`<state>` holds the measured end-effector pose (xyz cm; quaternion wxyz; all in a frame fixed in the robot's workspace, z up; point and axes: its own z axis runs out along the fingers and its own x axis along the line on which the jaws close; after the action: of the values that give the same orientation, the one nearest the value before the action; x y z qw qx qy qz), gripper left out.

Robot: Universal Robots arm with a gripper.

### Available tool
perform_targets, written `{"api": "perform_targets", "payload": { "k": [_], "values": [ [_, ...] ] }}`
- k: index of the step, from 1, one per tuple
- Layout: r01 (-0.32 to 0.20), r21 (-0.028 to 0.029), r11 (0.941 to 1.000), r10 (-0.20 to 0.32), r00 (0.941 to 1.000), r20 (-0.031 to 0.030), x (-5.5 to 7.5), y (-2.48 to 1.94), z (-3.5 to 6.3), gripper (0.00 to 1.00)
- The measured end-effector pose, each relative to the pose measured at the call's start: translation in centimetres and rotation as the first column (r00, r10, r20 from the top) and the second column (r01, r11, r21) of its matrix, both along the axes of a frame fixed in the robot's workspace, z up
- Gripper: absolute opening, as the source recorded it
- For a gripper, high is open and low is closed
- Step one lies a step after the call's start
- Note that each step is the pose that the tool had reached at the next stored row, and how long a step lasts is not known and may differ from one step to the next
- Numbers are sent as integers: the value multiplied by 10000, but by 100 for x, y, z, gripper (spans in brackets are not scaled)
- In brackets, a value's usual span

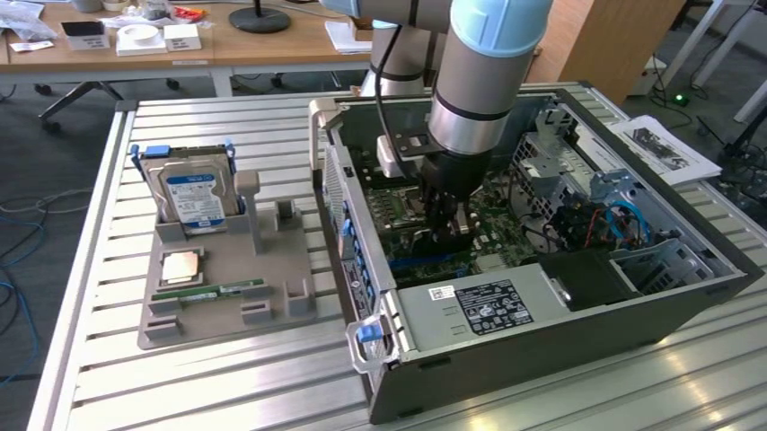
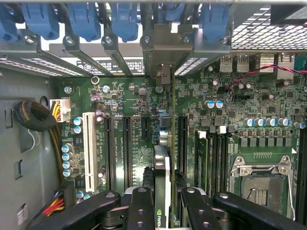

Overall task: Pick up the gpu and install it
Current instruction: 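Insert the gpu into the slot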

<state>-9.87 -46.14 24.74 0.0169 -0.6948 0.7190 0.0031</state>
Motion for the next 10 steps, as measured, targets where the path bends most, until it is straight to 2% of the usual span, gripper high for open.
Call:
{"api": "perform_targets", "payload": {
  "k": [10],
  "values": [
    [1,2,10000,-1,10000,1,0,0,-5,27]
  ]
}}
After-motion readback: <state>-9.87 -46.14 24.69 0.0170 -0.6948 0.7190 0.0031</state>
